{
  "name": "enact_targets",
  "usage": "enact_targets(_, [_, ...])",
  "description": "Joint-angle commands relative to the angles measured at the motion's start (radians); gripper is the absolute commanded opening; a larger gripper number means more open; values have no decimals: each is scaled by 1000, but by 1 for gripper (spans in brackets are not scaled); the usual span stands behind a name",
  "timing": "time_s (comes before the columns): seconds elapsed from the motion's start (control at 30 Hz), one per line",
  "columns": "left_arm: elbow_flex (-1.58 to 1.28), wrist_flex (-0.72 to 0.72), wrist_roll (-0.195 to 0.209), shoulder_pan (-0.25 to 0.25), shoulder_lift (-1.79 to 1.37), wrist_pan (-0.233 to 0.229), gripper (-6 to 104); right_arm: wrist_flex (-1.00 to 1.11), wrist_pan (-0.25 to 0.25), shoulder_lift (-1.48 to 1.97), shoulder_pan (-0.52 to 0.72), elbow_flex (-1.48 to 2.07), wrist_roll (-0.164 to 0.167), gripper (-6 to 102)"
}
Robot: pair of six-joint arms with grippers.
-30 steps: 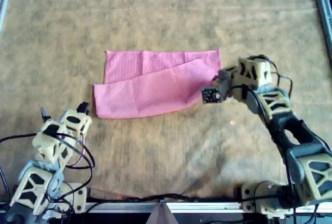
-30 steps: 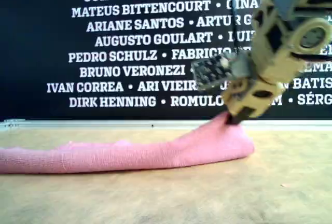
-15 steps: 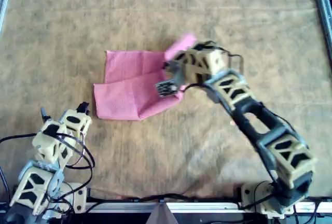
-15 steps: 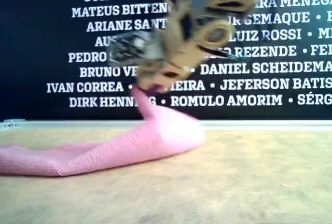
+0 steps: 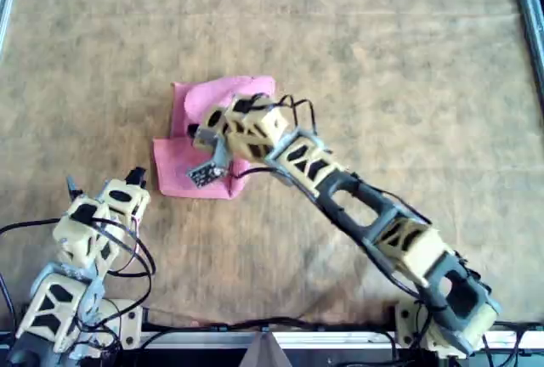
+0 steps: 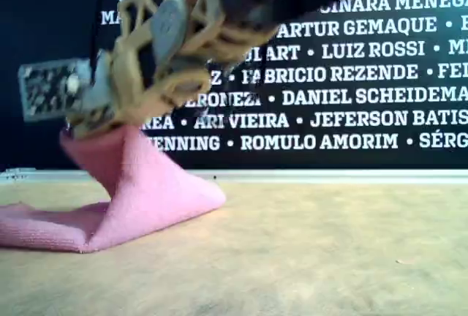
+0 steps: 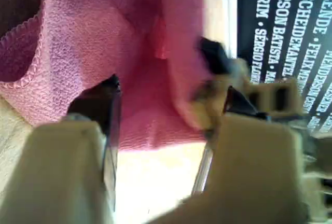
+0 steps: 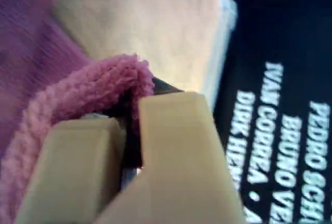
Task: Fold a cloth
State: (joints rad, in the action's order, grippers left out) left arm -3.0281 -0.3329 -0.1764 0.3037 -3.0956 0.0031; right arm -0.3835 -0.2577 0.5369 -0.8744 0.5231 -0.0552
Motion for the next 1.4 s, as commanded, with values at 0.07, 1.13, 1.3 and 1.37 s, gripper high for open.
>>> enact_targets(0.07, [20,3,-3,-21,-14,-6,71,2,2,-72,-48,-215,5,2])
enact_targets(1.13, [20,3,-3,-21,-14,-6,71,-394,-3,-8,-11,-399,6,47])
enact_targets(1.3, [20,3,-3,-21,-14,-6,71,-652,-3,123,69,-399,6,47])
enact_targets(1.37, [20,3,-3,-21,-14,-6,71,-750,-3,169,112,-399,-5,47])
